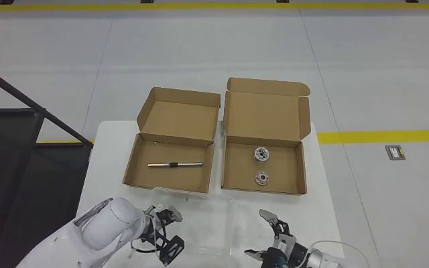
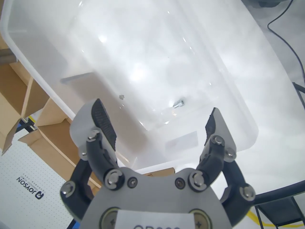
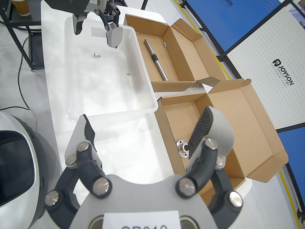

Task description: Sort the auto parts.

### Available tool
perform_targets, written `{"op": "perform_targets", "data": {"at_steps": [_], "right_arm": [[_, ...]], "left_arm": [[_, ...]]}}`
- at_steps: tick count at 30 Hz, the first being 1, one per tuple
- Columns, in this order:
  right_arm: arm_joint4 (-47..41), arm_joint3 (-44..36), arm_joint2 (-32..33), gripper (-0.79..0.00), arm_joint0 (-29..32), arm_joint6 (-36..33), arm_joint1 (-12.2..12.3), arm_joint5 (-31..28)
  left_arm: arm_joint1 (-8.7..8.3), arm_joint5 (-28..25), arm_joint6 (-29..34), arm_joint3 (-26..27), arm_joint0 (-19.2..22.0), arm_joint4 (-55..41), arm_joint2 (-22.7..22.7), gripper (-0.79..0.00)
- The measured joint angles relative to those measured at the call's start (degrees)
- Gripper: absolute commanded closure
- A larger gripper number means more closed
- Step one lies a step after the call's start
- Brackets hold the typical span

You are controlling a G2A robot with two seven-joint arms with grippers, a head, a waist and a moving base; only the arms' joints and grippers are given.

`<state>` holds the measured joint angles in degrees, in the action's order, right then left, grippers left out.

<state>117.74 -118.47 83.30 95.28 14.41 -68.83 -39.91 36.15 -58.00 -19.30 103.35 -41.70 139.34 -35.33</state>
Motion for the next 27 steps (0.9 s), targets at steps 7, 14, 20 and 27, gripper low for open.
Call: {"op": "perform_targets", "data": {"at_steps": [7,14,20,27], "right_arm": [[0.0,0.0,0.0,-0.785,0.0,0.0,0.0,0.0],[0.0,0.0,0.0,-0.785,0.0,0.0,0.0,0.0],[0.0,0.0,0.0,-0.785,0.0,0.0,0.0,0.0],[0.0,0.0,0.0,-0.785,0.0,0.0,0.0,0.0]], "left_arm": [[2.29,0.0,3.5,-4.4,5.7,0.8,7.8,-0.736],[4.16,0.0,5.9,-7.8,11.4,-0.9,15.3,-0.662],[5.81,0.0,8.4,-10.7,16.1,-4.2,21.1,-0.606],[7.99,0.0,8.3,-14.4,19.1,-4.9,25.6,-0.554]]}}
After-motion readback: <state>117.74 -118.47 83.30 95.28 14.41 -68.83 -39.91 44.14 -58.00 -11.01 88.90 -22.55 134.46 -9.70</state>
